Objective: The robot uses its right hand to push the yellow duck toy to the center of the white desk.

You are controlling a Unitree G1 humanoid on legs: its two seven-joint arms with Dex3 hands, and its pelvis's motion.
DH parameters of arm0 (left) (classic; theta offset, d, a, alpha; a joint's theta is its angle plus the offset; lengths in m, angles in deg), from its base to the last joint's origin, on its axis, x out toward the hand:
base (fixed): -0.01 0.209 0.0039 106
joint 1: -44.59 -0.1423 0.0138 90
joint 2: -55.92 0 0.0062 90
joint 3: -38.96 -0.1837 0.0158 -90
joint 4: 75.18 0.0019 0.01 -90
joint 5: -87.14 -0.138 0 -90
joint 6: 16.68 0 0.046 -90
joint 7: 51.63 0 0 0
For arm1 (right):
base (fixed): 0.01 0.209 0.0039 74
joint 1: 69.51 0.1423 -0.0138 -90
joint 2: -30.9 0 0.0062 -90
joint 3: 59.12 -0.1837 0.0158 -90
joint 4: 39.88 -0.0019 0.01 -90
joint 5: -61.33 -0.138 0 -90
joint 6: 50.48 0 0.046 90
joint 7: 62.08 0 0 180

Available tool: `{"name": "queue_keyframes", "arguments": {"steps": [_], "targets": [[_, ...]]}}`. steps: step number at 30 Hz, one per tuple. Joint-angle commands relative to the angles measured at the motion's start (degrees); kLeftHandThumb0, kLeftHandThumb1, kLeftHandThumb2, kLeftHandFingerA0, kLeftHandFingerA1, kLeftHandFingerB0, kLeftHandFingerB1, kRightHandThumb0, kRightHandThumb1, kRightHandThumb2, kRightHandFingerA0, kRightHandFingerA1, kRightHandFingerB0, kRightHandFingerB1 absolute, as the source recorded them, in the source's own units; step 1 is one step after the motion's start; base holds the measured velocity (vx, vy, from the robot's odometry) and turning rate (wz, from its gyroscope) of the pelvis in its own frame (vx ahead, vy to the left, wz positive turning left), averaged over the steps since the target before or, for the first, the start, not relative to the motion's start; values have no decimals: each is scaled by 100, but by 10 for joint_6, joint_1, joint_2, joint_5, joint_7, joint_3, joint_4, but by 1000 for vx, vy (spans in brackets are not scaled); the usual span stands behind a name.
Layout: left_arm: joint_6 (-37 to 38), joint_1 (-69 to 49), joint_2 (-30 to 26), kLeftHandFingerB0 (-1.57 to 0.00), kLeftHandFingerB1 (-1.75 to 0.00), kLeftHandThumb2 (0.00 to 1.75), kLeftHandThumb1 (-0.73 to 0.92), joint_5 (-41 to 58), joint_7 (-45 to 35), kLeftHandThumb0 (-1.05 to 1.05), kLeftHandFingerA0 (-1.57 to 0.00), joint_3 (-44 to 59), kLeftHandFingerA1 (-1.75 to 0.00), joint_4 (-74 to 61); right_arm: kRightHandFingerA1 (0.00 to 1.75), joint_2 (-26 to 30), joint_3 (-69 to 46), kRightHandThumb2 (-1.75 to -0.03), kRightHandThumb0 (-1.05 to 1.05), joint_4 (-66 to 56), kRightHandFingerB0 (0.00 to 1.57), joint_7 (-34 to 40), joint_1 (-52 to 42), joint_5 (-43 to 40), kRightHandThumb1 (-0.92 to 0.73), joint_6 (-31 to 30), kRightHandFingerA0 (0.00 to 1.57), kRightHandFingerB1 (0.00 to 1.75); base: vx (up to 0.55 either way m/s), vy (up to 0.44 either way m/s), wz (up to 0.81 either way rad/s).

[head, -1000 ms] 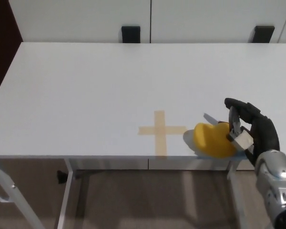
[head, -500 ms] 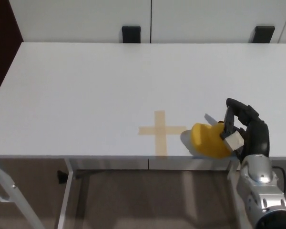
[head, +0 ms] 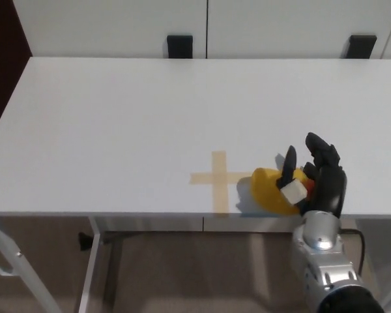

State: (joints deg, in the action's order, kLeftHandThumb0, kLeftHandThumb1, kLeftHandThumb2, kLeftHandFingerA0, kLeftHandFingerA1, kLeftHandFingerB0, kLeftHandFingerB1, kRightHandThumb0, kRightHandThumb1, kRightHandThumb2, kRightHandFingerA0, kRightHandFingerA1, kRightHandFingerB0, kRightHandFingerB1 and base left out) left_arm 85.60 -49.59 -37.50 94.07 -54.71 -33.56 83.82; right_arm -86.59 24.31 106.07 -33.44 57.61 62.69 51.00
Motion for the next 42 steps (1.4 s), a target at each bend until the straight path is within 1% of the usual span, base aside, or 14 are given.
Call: {"name": "queue_keyframes", "arguments": {"steps": [1,4,5,6,7,8,9,19,28,31,32,36,37,42], "targets": [[82,0,3,-142,-119,143,22,-7,-28,11,-144,-7,-117,-3,40,-44,12,-66,-74,50,27,211,55,57,-85,52,7,38,0,0,0],[82,1,4,-142,-119,143,22,-5,-31,11,-144,-6,-117,-3,40,-47,13,-66,-74,51,27,212,57,57,-85,53,7,38,0,0,0],[82,-1,6,-139,-122,132,25,-6,-32,10,-142,-8,-117,-8,49,-54,17,-101,-77,54,24,219,63,58,-67,51,6,50,0,0,0],[82,-2,7,-139,-122,132,25,-8,-31,10,-142,-11,-117,-11,49,-57,20,-101,-77,56,24,224,67,60,-67,50,6,50,0,0,0],[84,-3,9,-141,-122,129,26,-10,-31,9,-142,-13,-118,-12,44,-63,23,-65,-69,57,27,225,72,61,-85,50,8,39,0,0,0],[86,-3,11,-141,-122,129,26,-11,-31,9,-142,-14,-118,-13,44,-66,26,-65,-69,59,27,226,76,61,-85,50,8,39,0,0,0],[89,-2,13,-145,-119,138,23,-13,-31,6,-144,-16,-114,-12,52,-69,28,-99,-69,61,22,230,81,62,-65,52,8,50,0,0,0],[92,2,22,-143,-120,133,26,-16,-36,3,-148,-30,-113,-15,50,-84,44,-100,-71,81,21,245,106,61,-65,55,7,50,0,0,0],[103,7,28,-143,-119,142,24,-22,-35,6,-148,-43,-113,-23,44,-110,69,-109,-83,97,18,176,129,48,-72,50,3,50,0,0,0],[103,7,28,-143,-119,142,24,-24,-35,6,-148,-44,-113,-26,44,-115,72,-109,-83,97,18,155,130,42,-72,39,3,50,0,0,0],[104,6,29,-144,-119,137,20,-24,-34,11,-149,-44,-112,-27,43,-122,76,-67,-82,98,23,139,124,38,-91,36,10,35,0,0,0],[100,12,28,-141,-119,136,23,-28,-31,9,-143,-47,-115,-27,45,-134,75,-69,-81,91,21,88,95,18,-92,36,12,34,0,0,0],[101,13,27,-143,-118,139,22,-28,-31,12,-146,-47,-114,-26,47,-134,72,-68,-80,90,23,83,88,13,-91,40,23,34,0,0,0],[106,9,22,-139,-115,125,20,-24,-38,10,-145,-44,-115,-28,44,-126,68,-68,-78,90,26,91,58,11,-91,44,15,35,0,0,0]]}}
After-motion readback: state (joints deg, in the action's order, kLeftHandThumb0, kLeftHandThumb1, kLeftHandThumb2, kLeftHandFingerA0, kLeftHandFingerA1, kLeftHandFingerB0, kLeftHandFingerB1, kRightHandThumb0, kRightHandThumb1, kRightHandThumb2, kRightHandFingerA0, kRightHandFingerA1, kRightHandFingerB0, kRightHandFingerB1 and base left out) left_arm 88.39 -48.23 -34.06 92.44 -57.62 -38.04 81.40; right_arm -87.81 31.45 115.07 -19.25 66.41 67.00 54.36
